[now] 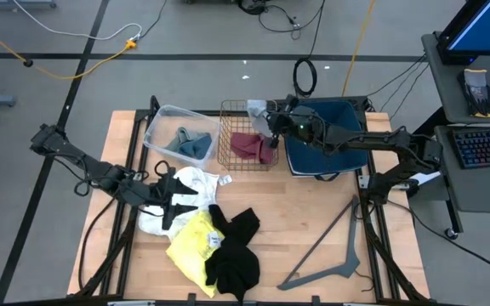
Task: Pick & Place Cloths
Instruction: Put the gray underwear into the mesh basket
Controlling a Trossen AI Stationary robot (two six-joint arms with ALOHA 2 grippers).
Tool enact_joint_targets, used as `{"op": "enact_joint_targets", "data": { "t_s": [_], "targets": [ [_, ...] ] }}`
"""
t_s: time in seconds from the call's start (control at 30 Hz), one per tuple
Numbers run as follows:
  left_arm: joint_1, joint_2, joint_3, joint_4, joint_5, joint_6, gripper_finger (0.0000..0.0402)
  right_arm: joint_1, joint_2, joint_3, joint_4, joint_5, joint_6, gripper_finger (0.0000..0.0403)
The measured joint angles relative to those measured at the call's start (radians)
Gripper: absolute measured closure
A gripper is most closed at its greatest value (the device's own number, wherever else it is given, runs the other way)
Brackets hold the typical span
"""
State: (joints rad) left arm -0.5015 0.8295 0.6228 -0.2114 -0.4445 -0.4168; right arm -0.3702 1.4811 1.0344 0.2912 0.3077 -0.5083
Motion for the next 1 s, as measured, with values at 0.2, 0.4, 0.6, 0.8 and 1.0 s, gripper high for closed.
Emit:
{"op": "enact_joint_targets", "data": {
  "t_s": [0.2, 0.4, 0.6, 0.8, 1.0],
  "targets": [
    [0.004, 0.0, 0.0, 0.0, 0.003, 0.013, 0.0167, -0.007, 0.0, 0.0, -0.028, -0.007, 0.03, 0.0399],
    [0.004, 0.0, 0.0, 0.0, 0.027, 0.016, 0.0167, -0.024, 0.0, 0.0, -0.013, -0.12, 0.113, 0.04],
    [0.004, 0.0, 0.0, 0.0, 0.029, 0.032, 0.0167, -0.015, 0.0, 0.0, -0.012, -0.158, 0.178, 0.04],
    [0.004, 0.0, 0.001, 0.0, 0.029, 0.046, 0.0167, -0.006, 0.042, 0.001, -0.012, -0.212, 0.231, 0.0401],
    [0.004, 0.0, 0.001, 0.0, 0.048, 0.049, 0.0167, -0.007, 0.133, 0.001, 0.007, -0.257, 0.257, 0.0401]
  ]
}}
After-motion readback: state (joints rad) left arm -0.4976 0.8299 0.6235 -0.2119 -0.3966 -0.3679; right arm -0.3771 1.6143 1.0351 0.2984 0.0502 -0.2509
